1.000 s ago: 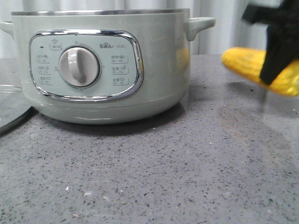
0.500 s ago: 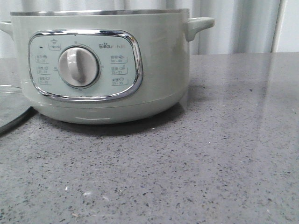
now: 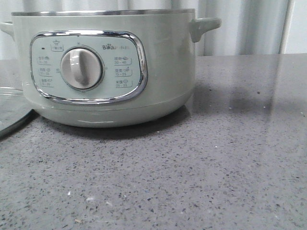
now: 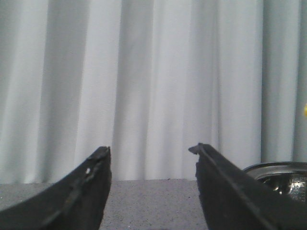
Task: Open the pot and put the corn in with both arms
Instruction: 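Lift the corn with the right gripper and lower it into the pot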
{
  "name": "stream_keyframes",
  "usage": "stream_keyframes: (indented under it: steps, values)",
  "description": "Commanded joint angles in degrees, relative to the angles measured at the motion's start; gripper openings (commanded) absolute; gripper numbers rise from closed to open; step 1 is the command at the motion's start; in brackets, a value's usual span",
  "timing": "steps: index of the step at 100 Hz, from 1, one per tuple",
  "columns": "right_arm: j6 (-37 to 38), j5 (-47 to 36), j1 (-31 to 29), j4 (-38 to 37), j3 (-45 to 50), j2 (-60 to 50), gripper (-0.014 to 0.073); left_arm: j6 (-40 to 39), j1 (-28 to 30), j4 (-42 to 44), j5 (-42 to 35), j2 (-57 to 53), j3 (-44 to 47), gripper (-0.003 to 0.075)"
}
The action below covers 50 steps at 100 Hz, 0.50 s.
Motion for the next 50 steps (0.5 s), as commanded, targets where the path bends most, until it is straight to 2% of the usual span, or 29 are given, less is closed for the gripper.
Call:
stream_keyframes:
  steps: [1, 35, 42, 50]
  values:
    - [-0.6, -3.8, 0.0, 0.4, -4.0, 0.7, 0.0466, 0.0, -0.4, 0.1, -4.3, 0.2, -2.0, 0.0347]
    - [-0.6, -1.8, 0.0, 1.6, -5.6, -0.2, 0.047, 0.0, -0.4, 0.1, -4.3, 0.2, -2.0, 0.0347]
    - [-0.6, -0.1, 0.0, 1.6, -5.6, -1.3, 0.0428, 0.0, -0.4, 0.1, -4.3, 0.2, -2.0, 0.0347]
    - [-0.6, 2.2, 0.0, 1.6, -5.6, -3.0, 0.0342, 0.0, -0.4, 0.1, -4.3, 0.2, -2.0, 0.0347]
